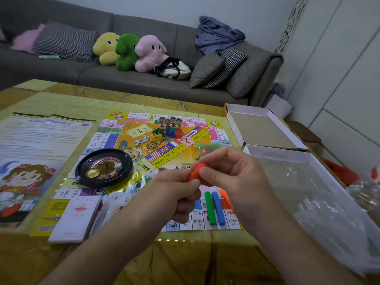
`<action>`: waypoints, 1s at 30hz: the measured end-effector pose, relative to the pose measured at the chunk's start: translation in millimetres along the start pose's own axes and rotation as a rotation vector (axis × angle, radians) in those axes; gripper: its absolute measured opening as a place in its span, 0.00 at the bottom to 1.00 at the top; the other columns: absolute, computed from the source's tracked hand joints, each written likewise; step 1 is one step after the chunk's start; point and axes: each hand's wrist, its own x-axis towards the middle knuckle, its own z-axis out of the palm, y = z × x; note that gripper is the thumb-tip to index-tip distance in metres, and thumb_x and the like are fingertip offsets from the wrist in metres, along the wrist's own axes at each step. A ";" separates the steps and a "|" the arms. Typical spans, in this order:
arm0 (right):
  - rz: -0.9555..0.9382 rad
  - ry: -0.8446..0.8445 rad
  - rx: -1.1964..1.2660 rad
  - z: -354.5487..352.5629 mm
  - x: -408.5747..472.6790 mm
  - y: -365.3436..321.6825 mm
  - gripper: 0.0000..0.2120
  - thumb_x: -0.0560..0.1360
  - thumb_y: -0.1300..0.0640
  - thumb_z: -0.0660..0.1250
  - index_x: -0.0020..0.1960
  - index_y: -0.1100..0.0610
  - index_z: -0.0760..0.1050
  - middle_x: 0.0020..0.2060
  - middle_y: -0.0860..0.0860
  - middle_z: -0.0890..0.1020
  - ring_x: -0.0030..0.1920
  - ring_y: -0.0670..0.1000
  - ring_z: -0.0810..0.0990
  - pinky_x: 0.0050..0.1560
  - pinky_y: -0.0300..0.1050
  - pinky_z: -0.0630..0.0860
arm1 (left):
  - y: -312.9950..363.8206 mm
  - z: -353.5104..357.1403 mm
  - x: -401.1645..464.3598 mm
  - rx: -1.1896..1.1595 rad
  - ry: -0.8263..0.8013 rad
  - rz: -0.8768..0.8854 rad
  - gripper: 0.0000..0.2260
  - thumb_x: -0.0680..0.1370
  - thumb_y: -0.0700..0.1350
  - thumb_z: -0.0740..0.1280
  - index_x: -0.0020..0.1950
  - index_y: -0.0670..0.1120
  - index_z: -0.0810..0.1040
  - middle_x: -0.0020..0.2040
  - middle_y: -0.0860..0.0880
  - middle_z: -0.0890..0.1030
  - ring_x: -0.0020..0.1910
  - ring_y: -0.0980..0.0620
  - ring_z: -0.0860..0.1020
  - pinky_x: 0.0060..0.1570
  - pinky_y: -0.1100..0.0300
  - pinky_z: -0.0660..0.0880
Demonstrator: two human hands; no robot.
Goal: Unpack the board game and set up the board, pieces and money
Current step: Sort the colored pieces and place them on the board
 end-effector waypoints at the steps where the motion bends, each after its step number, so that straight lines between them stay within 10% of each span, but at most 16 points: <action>1: 0.006 -0.007 -0.006 0.5 -0.1 0.8 0.07 0.74 0.70 0.73 0.51 0.64 0.81 0.45 0.55 0.89 0.48 0.54 0.89 0.48 0.43 0.85 | 0.9 0.0 0.0 0.005 0.004 -0.015 0.09 0.83 0.35 0.61 0.58 0.30 0.74 0.34 0.47 0.64 0.29 0.52 0.60 0.28 0.62 0.58; 5: 0.018 -0.011 -0.007 3.0 0.0 2.7 0.07 0.74 0.71 0.73 0.51 0.64 0.81 0.45 0.57 0.89 0.48 0.57 0.88 0.48 0.50 0.86 | 3.2 1.2 0.4 0.017 0.031 -0.057 0.13 0.83 0.36 0.60 0.63 0.29 0.74 0.31 0.49 0.63 0.27 0.53 0.60 0.25 0.64 0.59; 8: -0.019 -0.007 -0.084 2.0 1.8 2.1 0.06 0.73 0.70 0.75 0.48 0.63 0.83 0.44 0.56 0.88 0.47 0.58 0.88 0.50 0.55 0.86 | 4.0 4.4 -1.4 0.060 0.034 -0.041 0.10 0.83 0.36 0.60 0.49 0.36 0.81 0.30 0.50 0.62 0.26 0.54 0.59 0.26 0.64 0.57; 16: -0.145 0.038 -0.274 8.4 1.3 8.3 0.08 0.73 0.68 0.77 0.47 0.55 0.86 0.41 0.48 0.87 0.46 0.49 0.87 0.48 0.46 0.85 | 6.4 13.1 0.9 0.031 0.112 -0.056 0.10 0.81 0.34 0.57 0.42 0.41 0.73 0.29 0.49 0.61 0.26 0.53 0.58 0.28 0.64 0.55; 22: -0.296 -0.138 -0.661 11.5 -8.5 9.9 0.22 0.75 0.56 0.76 0.67 0.46 0.78 0.55 0.39 0.81 0.60 0.44 0.79 0.56 0.37 0.77 | 2.2 9.5 11.3 -0.237 0.192 -0.045 0.12 0.83 0.46 0.61 0.46 0.40 0.78 0.32 0.47 0.67 0.27 0.52 0.64 0.29 0.60 0.64; 30: -0.354 -0.269 -0.899 18.8 -9.5 10.8 0.34 0.69 0.48 0.79 0.71 0.46 0.69 0.59 0.39 0.73 0.59 0.43 0.74 0.57 0.44 0.75 | 1.4 4.3 7.5 -0.332 0.139 -0.111 0.17 0.84 0.56 0.59 0.45 0.43 0.70 0.34 0.48 0.62 0.28 0.50 0.61 0.33 0.55 0.63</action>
